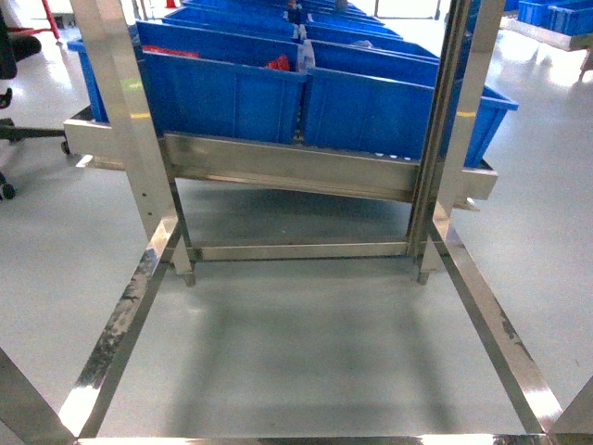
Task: Pick capacitor and pack into box
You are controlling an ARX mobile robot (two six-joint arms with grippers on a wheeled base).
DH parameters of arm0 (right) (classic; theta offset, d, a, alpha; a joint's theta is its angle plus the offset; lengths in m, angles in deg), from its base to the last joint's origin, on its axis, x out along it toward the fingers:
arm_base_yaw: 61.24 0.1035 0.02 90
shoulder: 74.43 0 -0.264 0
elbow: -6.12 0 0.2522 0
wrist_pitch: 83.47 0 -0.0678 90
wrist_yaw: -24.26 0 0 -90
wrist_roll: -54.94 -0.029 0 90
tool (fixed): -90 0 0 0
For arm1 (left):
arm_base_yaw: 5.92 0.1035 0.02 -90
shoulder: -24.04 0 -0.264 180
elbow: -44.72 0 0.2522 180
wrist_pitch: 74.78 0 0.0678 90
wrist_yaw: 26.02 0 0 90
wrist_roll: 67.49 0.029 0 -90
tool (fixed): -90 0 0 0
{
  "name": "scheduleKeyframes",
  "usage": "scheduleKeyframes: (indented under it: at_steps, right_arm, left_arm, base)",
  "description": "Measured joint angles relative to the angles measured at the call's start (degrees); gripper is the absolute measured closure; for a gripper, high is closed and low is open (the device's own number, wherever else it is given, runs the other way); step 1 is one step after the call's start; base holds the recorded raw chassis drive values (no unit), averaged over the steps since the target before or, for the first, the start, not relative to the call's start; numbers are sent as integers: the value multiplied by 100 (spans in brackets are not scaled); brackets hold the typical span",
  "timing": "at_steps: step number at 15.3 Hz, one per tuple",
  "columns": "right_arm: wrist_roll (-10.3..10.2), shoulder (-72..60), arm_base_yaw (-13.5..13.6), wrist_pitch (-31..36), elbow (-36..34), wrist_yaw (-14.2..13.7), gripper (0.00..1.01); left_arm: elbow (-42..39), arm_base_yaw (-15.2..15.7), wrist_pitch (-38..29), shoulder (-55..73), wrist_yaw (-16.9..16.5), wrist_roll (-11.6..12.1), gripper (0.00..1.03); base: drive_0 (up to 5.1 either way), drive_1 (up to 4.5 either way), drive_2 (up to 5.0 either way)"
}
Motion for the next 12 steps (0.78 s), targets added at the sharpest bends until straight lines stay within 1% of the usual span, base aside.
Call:
scheduleKeyframes:
  at_steps: [12]
  right_arm:
    - [0, 0, 0, 0, 0, 0, 3]
  left_arm:
    - [0, 0, 0, 0, 0, 0, 5]
  base:
    - [0, 0, 0]
